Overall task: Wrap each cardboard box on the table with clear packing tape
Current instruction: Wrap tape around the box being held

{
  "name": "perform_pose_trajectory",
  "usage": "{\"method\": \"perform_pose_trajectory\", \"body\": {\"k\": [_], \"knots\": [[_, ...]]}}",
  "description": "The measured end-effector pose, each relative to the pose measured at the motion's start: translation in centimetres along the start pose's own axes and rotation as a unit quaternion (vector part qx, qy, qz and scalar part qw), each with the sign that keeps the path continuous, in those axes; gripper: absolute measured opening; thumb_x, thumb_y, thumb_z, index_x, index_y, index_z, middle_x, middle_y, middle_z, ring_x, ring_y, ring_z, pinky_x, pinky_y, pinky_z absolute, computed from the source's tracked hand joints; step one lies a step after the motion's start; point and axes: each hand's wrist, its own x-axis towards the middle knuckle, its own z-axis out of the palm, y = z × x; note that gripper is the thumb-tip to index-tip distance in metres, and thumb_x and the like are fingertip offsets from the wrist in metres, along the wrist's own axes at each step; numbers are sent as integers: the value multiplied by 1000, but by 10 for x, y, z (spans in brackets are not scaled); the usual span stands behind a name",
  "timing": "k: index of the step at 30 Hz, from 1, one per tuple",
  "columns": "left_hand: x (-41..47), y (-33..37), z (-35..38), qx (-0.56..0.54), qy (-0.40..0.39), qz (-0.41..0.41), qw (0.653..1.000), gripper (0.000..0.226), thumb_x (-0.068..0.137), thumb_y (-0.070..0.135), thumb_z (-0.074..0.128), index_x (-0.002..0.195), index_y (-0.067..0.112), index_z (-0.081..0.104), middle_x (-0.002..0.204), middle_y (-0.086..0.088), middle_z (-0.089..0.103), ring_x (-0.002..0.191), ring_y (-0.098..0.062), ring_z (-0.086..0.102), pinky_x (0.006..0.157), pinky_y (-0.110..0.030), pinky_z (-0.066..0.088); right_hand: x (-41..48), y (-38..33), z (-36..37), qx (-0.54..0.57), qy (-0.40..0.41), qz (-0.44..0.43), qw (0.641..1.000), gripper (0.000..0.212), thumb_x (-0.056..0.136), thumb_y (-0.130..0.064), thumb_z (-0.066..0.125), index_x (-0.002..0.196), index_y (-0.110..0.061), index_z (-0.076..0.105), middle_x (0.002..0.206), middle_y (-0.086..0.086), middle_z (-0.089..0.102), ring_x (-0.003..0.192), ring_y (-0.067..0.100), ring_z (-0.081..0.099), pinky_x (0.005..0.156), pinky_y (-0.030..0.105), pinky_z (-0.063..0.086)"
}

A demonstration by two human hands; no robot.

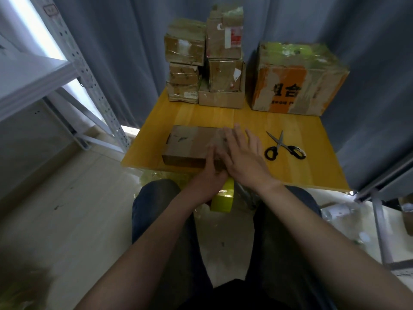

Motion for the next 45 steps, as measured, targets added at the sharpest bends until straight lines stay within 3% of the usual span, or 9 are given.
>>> {"method": "perform_pose_trajectory", "body": {"k": [4, 8, 14, 21, 29, 35, 40, 43, 45], "knots": [[-6, 7, -10, 54, -37, -20, 998, 82, 107, 54, 37, 157, 34, -25, 170, -10, 15, 149, -33, 32, 115, -45, 32, -31, -2, -6, 256, 181, 105, 944, 30, 103, -45, 56, 109, -16, 49, 106, 2, 50, 96, 19, 50, 85, 43, 50], [-6, 14, -13, 72, -25, -27, 997, 72, 111, 37, 32, 160, 30, -19, 165, -12, 27, 141, -33, 42, 100, -36, 38, -56, -5, 2, 410, 61, 175, 893, 38, 100, -55, 57, 96, -17, 54, 83, 6, 63, 72, 21, 61, 71, 48, 52], [0, 23, -28, 175, -26, -24, 984, 60, 106, 25, 39, 160, 29, 13, 135, -8, 54, 91, -19, 60, 71, -33, 54, -62, -16, 14, 447, -63, 215, 866, 45, 96, -54, 65, 86, -10, 64, 68, 5, 63, 50, 5, 60, 53, 20, 46], [31, 36, -92, 333, -29, 64, 940, 63, 86, 26, 77, 145, 29, 54, 142, 1, 55, 124, -21, 53, 99, -36, 50, -67, -11, 16, 423, -153, 207, 869, 44, 99, -51, 62, 75, -15, 67, 62, -3, 66, 58, 9, 63, 66, 25, 47], [71, 44, -93, 559, -124, 141, 808, 127, 62, 57, 90, 161, 37, 13, 169, 14, -14, 155, -20, -21, 122, -64, 0, -68, -10, 29, 473, -131, 208, 846, 49, 102, -38, 63, 57, -19, 65, 57, -5, 66, 57, 3, 62, 63, 19, 45], [82, 28, -93, 465, -102, 208, 855, 112, 55, 56, 91, 145, 42, 26, 154, 9, 35, 143, -21, 34, 117, -56, 22, -79, -23, 31, 513, -125, 189, 828, 51, 99, -35, 68, 50, -22, 62, 56, -7, 58, 59, 4, 58, 69, 24, 44], [86, 25, -90, 450, -74, 225, 861, 102, 56, 62, 87, 141, 38, 36, 144, 8, 42, 133, -20, 39, 112, -56, 33, -84, -40, 22, 590, -56, 169, 787, 51, 97, -46, 64, 111, 2, 66, 102, 23, 76, 96, 39, 74, 94, 56, 58], [89, 28, -94, 419, -77, 197, 883, 105, 53, 68, 86, 142, 40, 37, 139, 8, 44, 127, -19, 41, 103, -50, 44, -88, -33, 20, 593, -17, 175, 786, 39, 105, -38, 57, 118, -2, 63, 105, 26, 75, 98, 43, 74, 95, 57, 57], [89, 30, -95, 430, -82, 194, 878, 107, 52, 69, 86, 142, 39, 38, 138, 8, 46, 124, -18, 43, 100, -45, 46, -92, -31, 27, 549, 7, 177, 817, 74, 91, -70, 61, 112, 1, 60, 106, 35, 66, 97, 51, 69, 89, 65, 55]]}}
